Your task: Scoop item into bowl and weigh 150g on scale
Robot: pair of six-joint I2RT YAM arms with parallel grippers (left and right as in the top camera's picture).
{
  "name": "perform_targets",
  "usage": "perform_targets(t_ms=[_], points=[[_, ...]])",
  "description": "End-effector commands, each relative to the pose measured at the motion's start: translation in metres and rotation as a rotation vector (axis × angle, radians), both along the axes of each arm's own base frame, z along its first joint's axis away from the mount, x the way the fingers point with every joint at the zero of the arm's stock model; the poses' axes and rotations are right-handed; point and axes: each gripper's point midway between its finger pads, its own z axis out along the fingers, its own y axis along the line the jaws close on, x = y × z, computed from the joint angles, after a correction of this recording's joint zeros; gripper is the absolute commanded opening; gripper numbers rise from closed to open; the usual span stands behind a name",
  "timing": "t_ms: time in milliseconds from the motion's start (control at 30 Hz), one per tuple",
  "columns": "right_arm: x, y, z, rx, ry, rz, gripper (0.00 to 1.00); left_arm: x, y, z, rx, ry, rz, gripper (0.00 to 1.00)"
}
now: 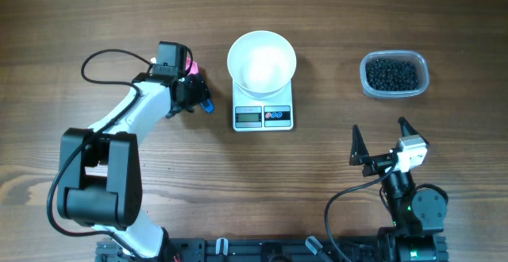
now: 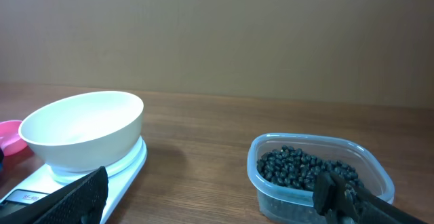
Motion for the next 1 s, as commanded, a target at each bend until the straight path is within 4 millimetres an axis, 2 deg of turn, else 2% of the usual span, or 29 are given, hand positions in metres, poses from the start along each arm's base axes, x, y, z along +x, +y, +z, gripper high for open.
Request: perform_targets(t_ms=[0, 133, 233, 333, 400, 433, 500, 600, 767, 967], points=[[0.0, -0.002, 0.001, -0.002, -0.007, -0.014, 1.0, 0.006, 0.002, -0.001, 0.004, -0.016, 0.011, 0.79], [0.0, -0.002, 0.001, -0.002, -0.007, -0.013, 1.0, 0.0, 0.004, -0.005, 0.016, 0.012, 0.014, 0.62], [0.0, -0.002, 0.001, -0.002, -0.007, -0.014, 1.0, -0.01, 0.025, -0.009, 0.132, 0.051, 0.05, 0.67], [0.0, -0.002, 0.001, -0.002, -0.007, -0.013, 1.0, -0.011, 0.033, -0.008, 0.173, 0.051, 0.063, 0.73], [0.0, -0.002, 0.001, -0.002, -0.007, -0.013, 1.0, -0.009, 0.03, -0.008, 0.157, 0.044, 0.059, 0.75], [0.0, -0.002, 0.001, -0.002, -0.007, -0.013, 1.0, -0.005, 0.018, -0.008, 0.092, 0.033, 0.038, 0.79], [0.0, -0.002, 0.001, -0.002, -0.007, -0.013, 1.0, 0.001, -0.002, -0.006, -0.016, 0.011, 0.002, 0.8], [0.0, -0.002, 0.001, -0.002, -0.007, -0.014, 1.0, 0.007, -0.015, -0.002, -0.088, -0.014, -0.024, 0.81], [0.0, -0.002, 0.001, -0.002, -0.007, -0.014, 1.0, 0.012, -0.016, 0.0, -0.088, -0.036, -0.025, 0.83], [0.0, -0.002, 0.001, -0.002, -0.007, -0.013, 1.0, 0.012, -0.005, -0.001, -0.026, -0.036, -0.008, 0.84]])
